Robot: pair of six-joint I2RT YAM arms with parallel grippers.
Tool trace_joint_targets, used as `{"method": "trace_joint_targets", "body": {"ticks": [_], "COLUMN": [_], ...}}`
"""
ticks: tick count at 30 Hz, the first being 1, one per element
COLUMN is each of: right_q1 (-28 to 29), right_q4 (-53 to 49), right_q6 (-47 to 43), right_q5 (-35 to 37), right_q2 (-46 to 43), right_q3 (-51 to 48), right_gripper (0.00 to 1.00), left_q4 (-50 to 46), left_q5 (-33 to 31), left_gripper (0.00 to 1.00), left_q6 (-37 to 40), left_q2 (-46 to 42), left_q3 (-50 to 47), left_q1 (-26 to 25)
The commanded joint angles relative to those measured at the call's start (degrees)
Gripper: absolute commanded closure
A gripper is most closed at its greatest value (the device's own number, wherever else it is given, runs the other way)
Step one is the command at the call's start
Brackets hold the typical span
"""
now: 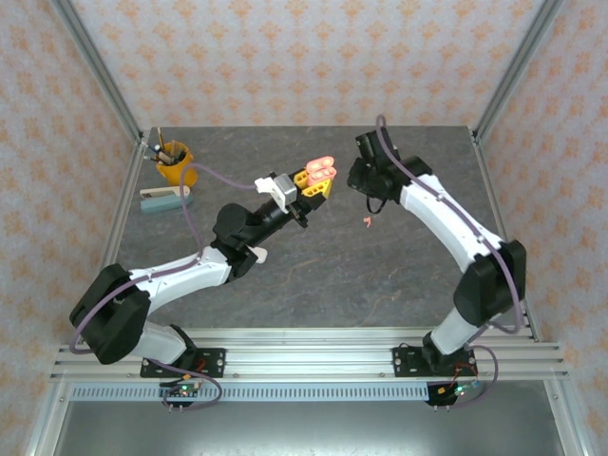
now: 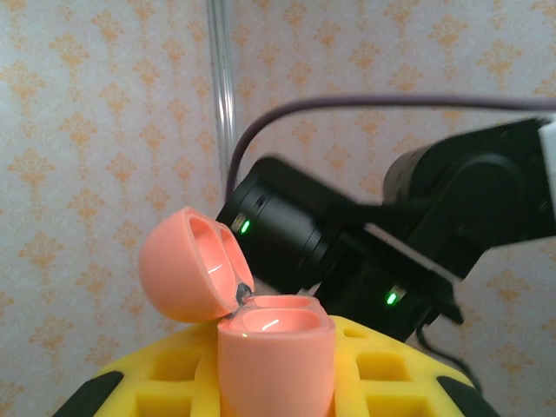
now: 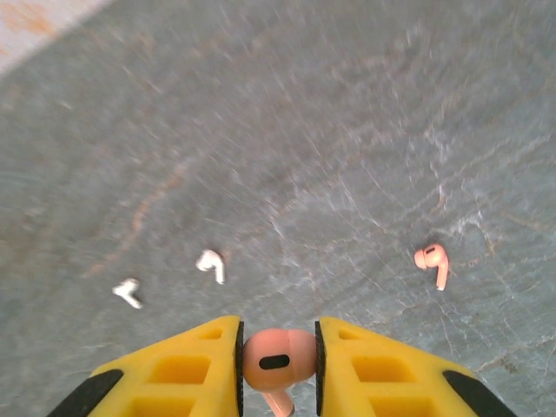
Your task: Insert the wireless bluetooth earbuds into the charging case
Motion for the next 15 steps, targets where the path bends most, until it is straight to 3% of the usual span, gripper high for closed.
{"method": "trace_joint_targets", "body": {"ticks": [1, 15], "right_q1": [-0.53, -0.53], "right_q4": [2.33, 10.35], "right_q6": [-1.6, -6.25], "right_q5": [2.9, -1.97], "right_q2": [-5.98, -19.05], "right_q3": [-0.87, 2.31], "right_gripper": [0.74, 0.74], "left_q4": [0.4, 2.68], "left_q5": [0.03, 0.87], "left_gripper": [1.0, 1.0], "left_q6": [1.36, 0.4], "left_q2": [-1.72, 2.88], "left_q3": [1.34, 3.1], "left_q1": [0.39, 0.39]}}
